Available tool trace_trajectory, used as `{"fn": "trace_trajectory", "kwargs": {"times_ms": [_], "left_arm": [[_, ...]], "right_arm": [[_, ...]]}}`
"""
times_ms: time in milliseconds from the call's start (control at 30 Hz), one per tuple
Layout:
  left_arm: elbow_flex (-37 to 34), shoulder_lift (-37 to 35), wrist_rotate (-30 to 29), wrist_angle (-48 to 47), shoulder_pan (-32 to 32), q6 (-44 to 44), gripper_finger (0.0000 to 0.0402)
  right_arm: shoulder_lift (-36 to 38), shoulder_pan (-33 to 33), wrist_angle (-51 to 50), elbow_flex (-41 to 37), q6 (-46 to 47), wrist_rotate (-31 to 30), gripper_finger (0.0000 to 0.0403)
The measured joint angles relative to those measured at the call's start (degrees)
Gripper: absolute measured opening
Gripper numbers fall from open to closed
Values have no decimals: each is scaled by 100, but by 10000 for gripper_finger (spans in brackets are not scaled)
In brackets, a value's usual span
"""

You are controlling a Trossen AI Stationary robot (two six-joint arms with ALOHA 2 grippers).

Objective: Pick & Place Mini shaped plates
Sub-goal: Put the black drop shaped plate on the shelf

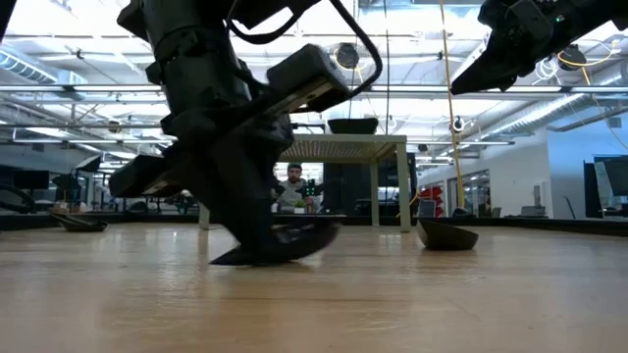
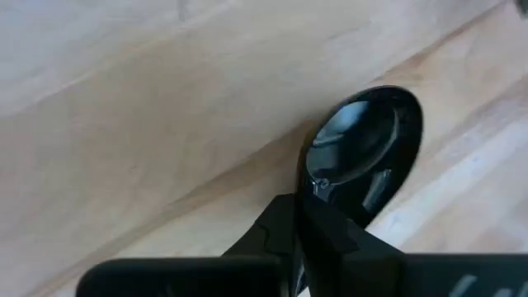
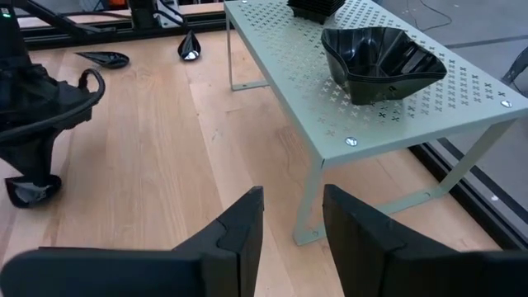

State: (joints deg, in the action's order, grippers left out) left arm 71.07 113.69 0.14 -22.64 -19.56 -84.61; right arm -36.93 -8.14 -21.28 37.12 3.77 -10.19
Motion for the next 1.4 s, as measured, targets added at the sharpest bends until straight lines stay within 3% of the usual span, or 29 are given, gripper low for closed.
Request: {"fn": "trace_trajectory", "kwargs": {"times_ms": [133,367,500,767,1067,1267,1400], "left_arm": [[-22,-161,-63,90,103,105,6],[-17,-890,-921,134,469,536,4],[-11,-1374,-1420,162,915,919,4],[117,-1959,-1579,108,2001,1904,3],[1667,-1954,-1724,-1727,2737,3608,2],[1899,-1953,-1334,-3006,3415,3242,2],[1904,-1857,-1033,-3102,3687,3038,1]], "right_arm": [[-2,0,0,0,0,1,116],[0,0,-2,0,0,2,116],[-2,0,-2,0,0,0,116],[-2,0,-7,0,-2,2,116],[-2,0,-4,2,-843,-1,116],[-2,-2,-4,2,-933,-74,116],[-2,-4,-2,2,-921,-478,116]]}}
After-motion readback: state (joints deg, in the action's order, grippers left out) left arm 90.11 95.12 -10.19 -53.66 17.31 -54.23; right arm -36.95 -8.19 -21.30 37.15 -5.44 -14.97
